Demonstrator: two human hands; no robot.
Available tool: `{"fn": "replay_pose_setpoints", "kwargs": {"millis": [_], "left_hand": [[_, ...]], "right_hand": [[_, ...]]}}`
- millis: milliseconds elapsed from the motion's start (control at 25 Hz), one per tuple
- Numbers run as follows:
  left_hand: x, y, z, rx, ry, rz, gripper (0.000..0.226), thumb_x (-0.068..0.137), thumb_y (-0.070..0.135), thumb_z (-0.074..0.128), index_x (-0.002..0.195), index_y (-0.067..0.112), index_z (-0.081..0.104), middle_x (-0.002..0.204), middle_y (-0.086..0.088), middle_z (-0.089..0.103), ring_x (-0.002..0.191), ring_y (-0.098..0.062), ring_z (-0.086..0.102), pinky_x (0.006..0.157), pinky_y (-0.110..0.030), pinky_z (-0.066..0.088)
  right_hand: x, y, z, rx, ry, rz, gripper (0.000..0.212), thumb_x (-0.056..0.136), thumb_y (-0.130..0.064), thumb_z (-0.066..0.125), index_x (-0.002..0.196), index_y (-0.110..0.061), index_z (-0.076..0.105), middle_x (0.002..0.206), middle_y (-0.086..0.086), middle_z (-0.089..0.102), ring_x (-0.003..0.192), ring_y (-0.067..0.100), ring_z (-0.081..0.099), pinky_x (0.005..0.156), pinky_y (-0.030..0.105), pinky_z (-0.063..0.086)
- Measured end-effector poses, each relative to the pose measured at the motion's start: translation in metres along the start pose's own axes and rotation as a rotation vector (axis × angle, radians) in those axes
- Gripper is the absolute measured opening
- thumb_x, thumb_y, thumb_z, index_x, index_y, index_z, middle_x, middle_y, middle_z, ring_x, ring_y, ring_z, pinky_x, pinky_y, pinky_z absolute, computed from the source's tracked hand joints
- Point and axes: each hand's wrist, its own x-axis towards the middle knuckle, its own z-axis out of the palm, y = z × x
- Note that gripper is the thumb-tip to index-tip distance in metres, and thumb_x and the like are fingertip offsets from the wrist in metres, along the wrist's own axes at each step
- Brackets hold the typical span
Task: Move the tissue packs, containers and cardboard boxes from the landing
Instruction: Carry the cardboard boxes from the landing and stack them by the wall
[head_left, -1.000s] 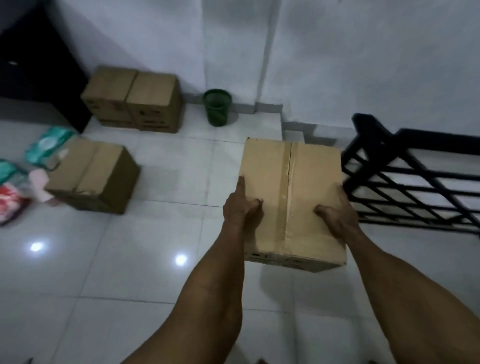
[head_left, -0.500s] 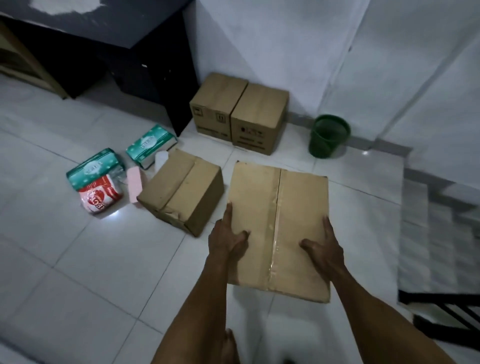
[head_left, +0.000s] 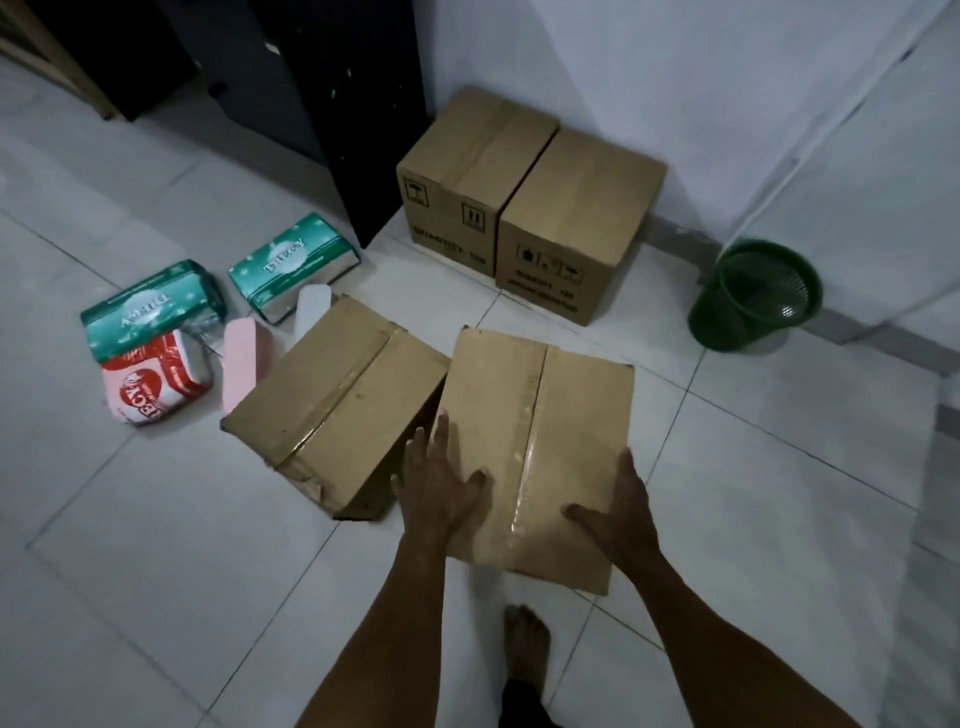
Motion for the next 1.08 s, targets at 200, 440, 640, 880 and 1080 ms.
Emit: {"fn": "replay_pose_setpoints", "kwargs": {"millis": [200, 440, 640, 880, 1080], "left_hand": [[0.003, 0.012, 0.044, -0.003, -0.081, -0.071, 0.098, 0.081, 0.068, 0.058, 0.153, 0.044, -0.003, 0.165, -0.006, -0.002, 0.151, -0.03, -0.001, 0.115, -0.063, 0.013], [-0.025, 0.037, 0.065, 0.032, -0.145, 0.003, 0.094, 0.083, 0.067, 0.057, 0.154, 0.044, 0.001, 0.165, -0.005, 0.001, 0.151, -0.029, -0.001, 0.116, -0.063, 0.015], [-0.097, 0.052, 0.064, 0.086, -0.182, 0.174, 0.094, 0.083, 0.064, 0.059, 0.154, 0.044, 0.0, 0.165, -0.007, 0.005, 0.151, -0.03, 0.002, 0.116, -0.06, 0.019], [-0.222, 0.082, 0.108, 0.152, -0.301, 0.338, 0.09, 0.083, 0.067, 0.057, 0.153, 0.047, 0.002, 0.164, -0.006, 0.008, 0.152, -0.026, 0.003, 0.115, -0.059, 0.021], [-0.364, 0.118, 0.211, 0.242, -0.447, 0.562, 0.09, 0.082, 0.07, 0.055, 0.152, 0.051, 0.001, 0.164, -0.005, 0.011, 0.152, -0.023, 0.003, 0.115, -0.056, 0.023]], "right_hand": [[0.011, 0.013, 0.032, 0.013, -0.059, -0.001, 0.116, 0.068, -0.04, 0.086, 0.156, -0.03, 0.011, 0.159, 0.008, 0.022, 0.141, 0.031, 0.032, 0.107, 0.046, 0.039], [-0.022, 0.047, 0.01, 0.138, 0.058, 0.042, 0.111, 0.072, -0.04, 0.083, 0.156, -0.03, 0.013, 0.16, 0.006, 0.022, 0.146, 0.027, 0.023, 0.116, 0.046, 0.03], [-0.102, 0.093, -0.027, 0.24, 0.275, 0.095, 0.101, 0.076, -0.032, 0.082, 0.156, -0.024, 0.02, 0.158, 0.005, 0.029, 0.145, 0.023, 0.027, 0.115, 0.036, 0.026], [-0.242, 0.192, -0.071, 0.414, 0.463, 0.251, 0.098, 0.078, -0.031, 0.08, 0.155, -0.025, 0.021, 0.158, 0.001, 0.03, 0.146, 0.018, 0.025, 0.116, 0.032, 0.024], [-0.364, 0.325, -0.109, 0.548, 0.645, 0.462, 0.098, 0.077, -0.033, 0.08, 0.155, -0.029, 0.02, 0.157, 0.005, 0.031, 0.144, 0.022, 0.029, 0.115, 0.037, 0.027]]}}
